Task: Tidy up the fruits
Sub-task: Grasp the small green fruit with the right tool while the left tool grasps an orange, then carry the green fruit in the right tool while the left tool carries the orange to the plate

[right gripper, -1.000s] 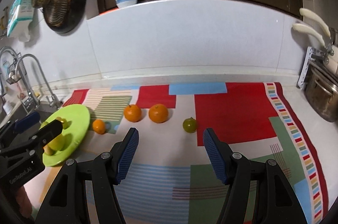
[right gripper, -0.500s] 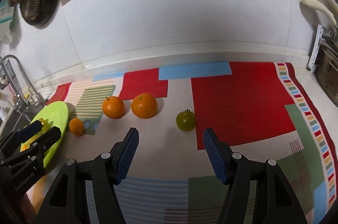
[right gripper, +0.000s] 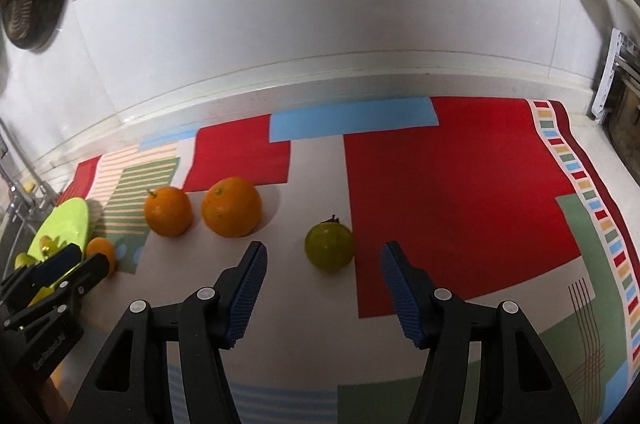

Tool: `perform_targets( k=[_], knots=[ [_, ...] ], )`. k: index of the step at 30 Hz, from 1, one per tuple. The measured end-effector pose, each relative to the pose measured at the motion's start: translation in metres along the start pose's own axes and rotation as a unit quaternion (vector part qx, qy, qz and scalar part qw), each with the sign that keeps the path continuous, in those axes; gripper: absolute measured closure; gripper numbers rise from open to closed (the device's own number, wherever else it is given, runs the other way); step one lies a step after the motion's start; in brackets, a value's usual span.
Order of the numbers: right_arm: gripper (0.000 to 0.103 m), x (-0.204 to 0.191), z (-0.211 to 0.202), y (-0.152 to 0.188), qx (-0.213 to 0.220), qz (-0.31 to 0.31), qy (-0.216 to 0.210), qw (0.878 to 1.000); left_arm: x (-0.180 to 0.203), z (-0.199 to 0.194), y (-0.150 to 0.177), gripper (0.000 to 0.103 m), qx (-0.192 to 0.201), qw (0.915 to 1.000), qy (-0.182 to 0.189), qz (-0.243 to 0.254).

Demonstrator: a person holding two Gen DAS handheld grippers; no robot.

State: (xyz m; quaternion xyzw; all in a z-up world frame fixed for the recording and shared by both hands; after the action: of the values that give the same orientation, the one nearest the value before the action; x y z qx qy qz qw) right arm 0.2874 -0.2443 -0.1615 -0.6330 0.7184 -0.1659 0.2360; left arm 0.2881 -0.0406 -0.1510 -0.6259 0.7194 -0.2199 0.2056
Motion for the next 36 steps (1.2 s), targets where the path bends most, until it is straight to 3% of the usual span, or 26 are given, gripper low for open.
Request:
perform_targets(
  k=[11, 15, 26, 36],
  knots=[
    [0.066, -0.001, 0.014, -0.005, -0.019, 0.002, -0.010, 1.000, -0.002, 0.016, -0.006, 0.060, -0.015, 0.9994, -0.030, 0.008],
    [0.073, -0.002, 0.018, -0.005, -0.023, -0.001, -0.010, 1.000, -0.004, 0.023, -0.006, 0.071, -0.029, 0.9992, -0.027, 0.001],
    [0.073, -0.015, 0.001, -0.001, -0.014, -0.018, -0.035, 0.999, 0.005, 0.003, -0.005, 0.071, -0.007, 0.9997, 0.016, 0.018],
    [0.073, -0.036, -0.037, 0.007, 0.002, -0.038, -0.060, 0.997, 0.007, -0.035, 0.001, 0.071, 0.015, 0.9990, 0.033, 0.027]
  ],
)
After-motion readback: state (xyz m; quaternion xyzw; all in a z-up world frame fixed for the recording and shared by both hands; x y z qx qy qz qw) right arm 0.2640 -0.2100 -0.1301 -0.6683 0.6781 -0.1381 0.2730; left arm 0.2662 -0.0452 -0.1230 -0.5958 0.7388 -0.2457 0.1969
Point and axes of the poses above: each gripper's, at about its wrist camera, not at the fingertips, and z roughly the way its jaws point, x to its right, y to its underside, the point moved 6 cm from there along z, roughly the way its jaws point, and after that the axes turned 9 degrees about -x, right-handed, at the moved point
